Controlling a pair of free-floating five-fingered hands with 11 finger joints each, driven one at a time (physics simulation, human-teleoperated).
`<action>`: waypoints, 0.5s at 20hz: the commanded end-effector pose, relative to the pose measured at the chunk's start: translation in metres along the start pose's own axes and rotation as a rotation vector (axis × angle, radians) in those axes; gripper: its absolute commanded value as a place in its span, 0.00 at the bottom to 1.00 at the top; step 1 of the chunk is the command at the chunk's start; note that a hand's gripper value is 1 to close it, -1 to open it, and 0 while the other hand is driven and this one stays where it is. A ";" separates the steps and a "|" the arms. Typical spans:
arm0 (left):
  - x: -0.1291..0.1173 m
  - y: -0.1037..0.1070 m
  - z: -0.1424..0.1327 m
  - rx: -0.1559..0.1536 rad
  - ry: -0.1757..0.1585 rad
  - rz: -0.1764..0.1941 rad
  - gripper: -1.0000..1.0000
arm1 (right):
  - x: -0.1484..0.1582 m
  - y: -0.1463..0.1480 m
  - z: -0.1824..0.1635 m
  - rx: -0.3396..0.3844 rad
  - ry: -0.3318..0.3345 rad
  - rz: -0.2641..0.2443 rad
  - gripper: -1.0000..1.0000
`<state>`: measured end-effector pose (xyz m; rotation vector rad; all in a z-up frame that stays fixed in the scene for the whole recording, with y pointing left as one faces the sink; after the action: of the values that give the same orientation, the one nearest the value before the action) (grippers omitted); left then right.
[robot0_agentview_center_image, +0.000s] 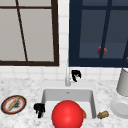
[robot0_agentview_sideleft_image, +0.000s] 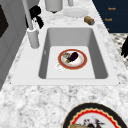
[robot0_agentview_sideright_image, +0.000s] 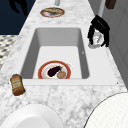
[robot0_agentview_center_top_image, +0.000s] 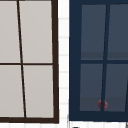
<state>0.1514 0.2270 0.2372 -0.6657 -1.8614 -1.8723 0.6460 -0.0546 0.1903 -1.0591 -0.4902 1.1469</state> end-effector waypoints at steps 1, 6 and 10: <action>0.000 0.000 0.000 0.000 0.000 0.000 0.50 | -0.007 -0.003 -0.002 0.082 -0.062 -0.076 1.00; 0.000 0.000 0.000 0.000 0.000 0.000 0.50 | -0.002 -0.012 -0.010 0.126 -0.049 -0.076 1.00; 0.000 0.000 0.000 0.000 0.000 0.000 0.50 | 0.012 -0.012 -0.006 0.131 -0.026 -0.050 1.00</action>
<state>0.1514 0.2270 0.2372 -0.6657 -1.8614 -1.8723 0.6545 -0.0591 0.1959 -0.9440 -0.4427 1.1335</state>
